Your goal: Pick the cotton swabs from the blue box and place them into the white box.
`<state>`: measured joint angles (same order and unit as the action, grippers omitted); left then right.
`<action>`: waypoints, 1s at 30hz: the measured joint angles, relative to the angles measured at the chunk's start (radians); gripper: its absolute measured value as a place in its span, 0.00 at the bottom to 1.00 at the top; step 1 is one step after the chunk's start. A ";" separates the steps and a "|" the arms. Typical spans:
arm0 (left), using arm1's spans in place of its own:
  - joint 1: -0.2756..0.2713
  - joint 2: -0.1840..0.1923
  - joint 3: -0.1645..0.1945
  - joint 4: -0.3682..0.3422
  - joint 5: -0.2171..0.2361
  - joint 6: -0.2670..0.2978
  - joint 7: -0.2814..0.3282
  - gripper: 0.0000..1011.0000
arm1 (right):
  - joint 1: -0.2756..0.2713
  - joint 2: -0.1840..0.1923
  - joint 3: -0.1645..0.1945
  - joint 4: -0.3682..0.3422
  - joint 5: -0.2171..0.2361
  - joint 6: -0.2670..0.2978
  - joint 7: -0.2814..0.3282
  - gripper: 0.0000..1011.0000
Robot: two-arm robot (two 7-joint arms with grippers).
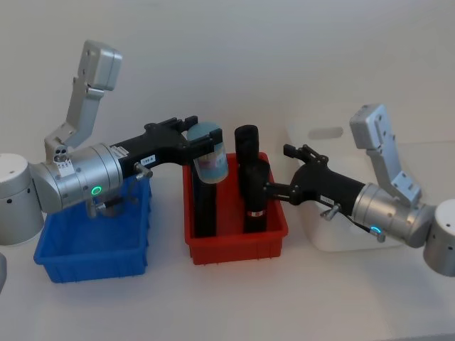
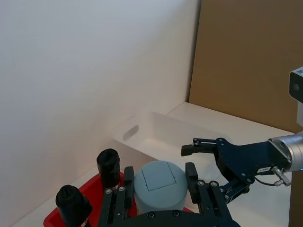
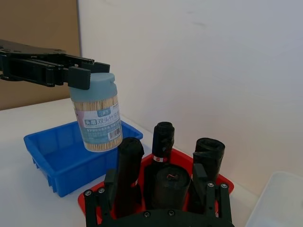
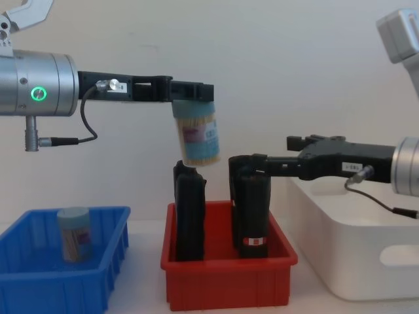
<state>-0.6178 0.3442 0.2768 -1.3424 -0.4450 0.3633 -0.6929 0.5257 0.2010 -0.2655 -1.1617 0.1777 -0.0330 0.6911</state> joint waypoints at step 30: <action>0.000 0.000 0.000 0.000 0.000 0.000 0.000 0.65 | 0.177 -0.089 -0.068 0.256 -0.013 -0.089 0.158 0.99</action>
<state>-0.6178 0.3442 0.2768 -1.3424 -0.4450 0.3633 -0.6928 0.7027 0.1119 -0.3334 -0.9058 0.1647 -0.1215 0.8492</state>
